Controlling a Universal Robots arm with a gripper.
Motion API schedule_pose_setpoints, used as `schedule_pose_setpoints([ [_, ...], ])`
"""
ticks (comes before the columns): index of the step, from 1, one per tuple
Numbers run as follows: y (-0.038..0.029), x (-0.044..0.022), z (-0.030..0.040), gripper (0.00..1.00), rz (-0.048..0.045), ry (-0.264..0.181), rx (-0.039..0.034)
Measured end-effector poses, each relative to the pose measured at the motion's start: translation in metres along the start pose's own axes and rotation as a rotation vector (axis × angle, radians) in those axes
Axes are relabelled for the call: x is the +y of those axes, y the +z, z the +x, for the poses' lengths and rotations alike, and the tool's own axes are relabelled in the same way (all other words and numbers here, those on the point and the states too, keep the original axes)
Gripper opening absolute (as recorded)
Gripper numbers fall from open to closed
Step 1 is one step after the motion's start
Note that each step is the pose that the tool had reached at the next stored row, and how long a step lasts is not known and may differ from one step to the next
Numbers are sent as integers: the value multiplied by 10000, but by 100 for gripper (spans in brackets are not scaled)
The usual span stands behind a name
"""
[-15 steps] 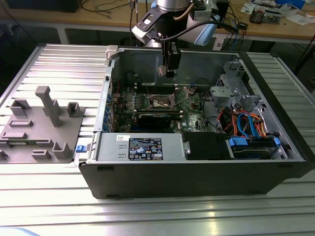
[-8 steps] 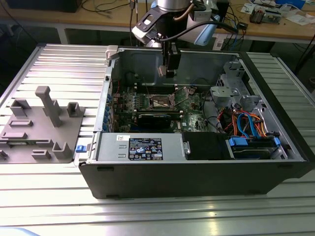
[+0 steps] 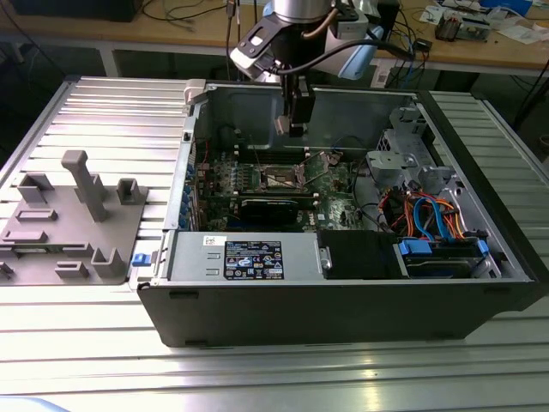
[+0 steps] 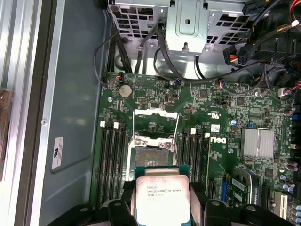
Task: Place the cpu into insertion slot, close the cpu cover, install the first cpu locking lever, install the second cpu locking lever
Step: 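Place the cpu into insertion slot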
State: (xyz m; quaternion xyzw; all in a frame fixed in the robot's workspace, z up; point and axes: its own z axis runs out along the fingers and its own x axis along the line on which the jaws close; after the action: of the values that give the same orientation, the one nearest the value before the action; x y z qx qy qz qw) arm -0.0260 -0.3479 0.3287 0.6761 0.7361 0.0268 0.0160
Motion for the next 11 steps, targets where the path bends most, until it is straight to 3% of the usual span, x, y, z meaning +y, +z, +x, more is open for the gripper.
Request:
schedule_pose_setpoints([
  [11, 43, -3, -1, 55, 0, 0, -1],
])
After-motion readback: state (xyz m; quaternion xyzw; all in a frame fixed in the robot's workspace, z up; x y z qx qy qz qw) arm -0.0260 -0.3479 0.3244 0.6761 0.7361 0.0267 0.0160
